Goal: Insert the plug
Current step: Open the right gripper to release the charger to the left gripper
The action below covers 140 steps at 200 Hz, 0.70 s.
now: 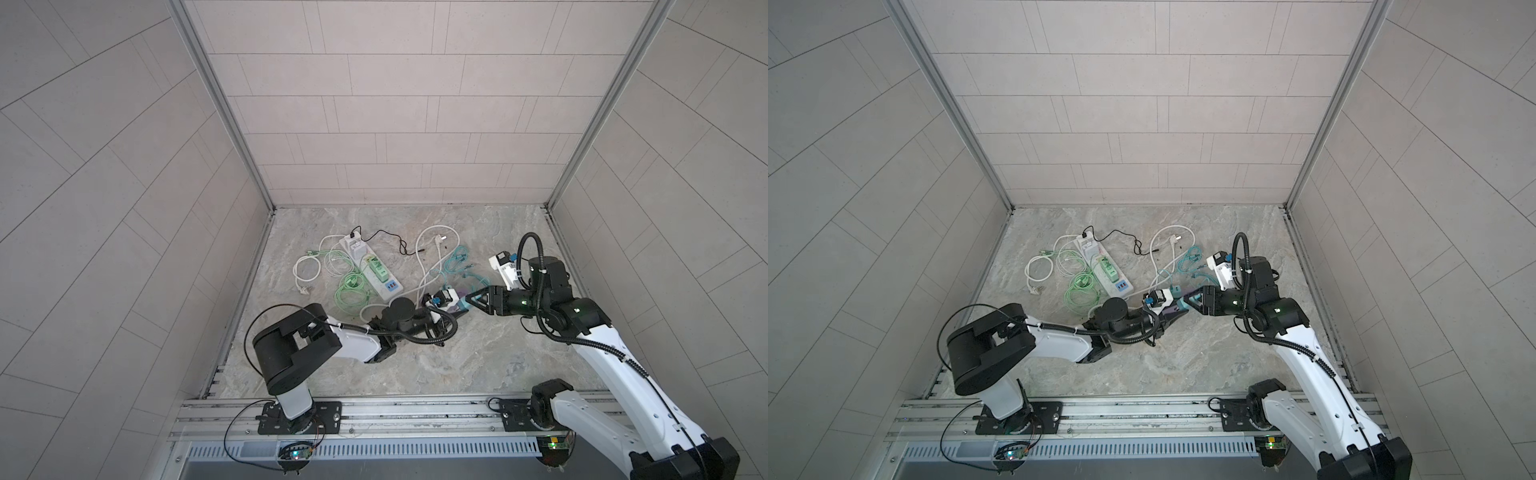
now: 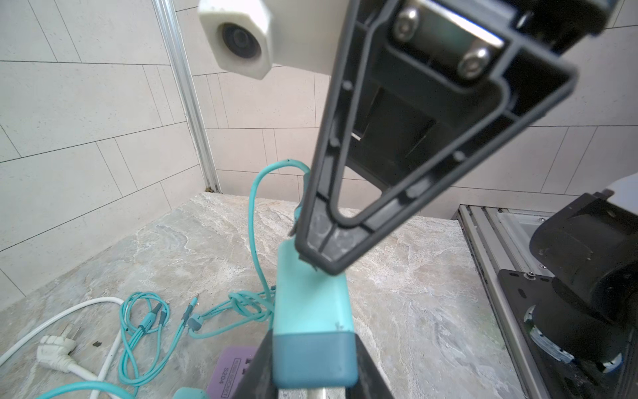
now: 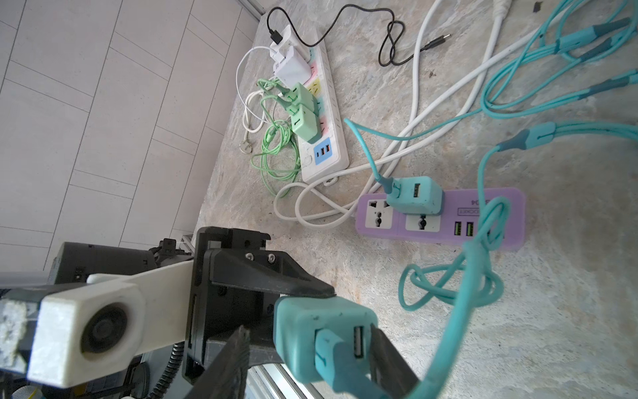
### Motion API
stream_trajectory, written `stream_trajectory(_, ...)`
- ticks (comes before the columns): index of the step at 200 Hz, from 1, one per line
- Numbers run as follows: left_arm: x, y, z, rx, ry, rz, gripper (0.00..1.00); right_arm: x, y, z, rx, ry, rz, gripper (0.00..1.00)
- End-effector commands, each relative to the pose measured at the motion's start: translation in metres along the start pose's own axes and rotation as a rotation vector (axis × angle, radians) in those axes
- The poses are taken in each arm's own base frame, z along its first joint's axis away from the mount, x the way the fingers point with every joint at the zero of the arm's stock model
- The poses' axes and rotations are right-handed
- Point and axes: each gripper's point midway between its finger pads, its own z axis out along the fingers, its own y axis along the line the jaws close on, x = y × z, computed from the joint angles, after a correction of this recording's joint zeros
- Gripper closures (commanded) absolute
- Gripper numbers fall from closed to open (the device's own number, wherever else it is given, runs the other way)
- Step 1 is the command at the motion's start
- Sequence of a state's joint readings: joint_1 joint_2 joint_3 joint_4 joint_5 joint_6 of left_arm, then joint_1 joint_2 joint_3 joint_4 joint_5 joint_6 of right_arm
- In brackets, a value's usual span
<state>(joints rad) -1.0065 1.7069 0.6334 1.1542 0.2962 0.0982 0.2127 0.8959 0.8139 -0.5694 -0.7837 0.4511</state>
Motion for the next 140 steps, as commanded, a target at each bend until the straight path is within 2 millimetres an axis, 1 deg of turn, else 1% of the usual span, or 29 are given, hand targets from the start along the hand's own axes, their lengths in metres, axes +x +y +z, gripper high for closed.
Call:
stream_trajectory(1, -0.032, -0.005, -0.005, 0.018, -0.1, 0.04, 0.97, 0.003, 0.003, 0.001, -0.032, 0.003, -0.002, 0.46)
stream_trajectory(27, -0.037, -0.005, -0.006, 0.02, -0.115, 0.04, 0.97, 0.007, -0.002, 0.004, -0.02, 0.013, 0.009, 0.46)
stream_trajectory(66, -0.041, -0.004, -0.009, 0.013, -0.125, 0.037, 0.97, 0.006, -0.004, 0.004, -0.007, 0.007, 0.014, 0.46)
stream_trajectory(102, -0.042, -0.006, -0.008, 0.023, -0.123, 0.037, 0.97, 0.002, 0.002, 0.003, -0.038, -0.006, 0.013, 0.47)
stream_trajectory(123, -0.041, -0.006, -0.007, 0.026, -0.12, 0.034, 0.97, -0.002, 0.01, 0.003, -0.083, -0.023, 0.013, 0.48)
stream_trajectory(140, -0.041, -0.005, -0.006, 0.022, -0.121, 0.033, 0.97, -0.003, 0.011, 0.004, -0.093, -0.024, 0.018, 0.49)
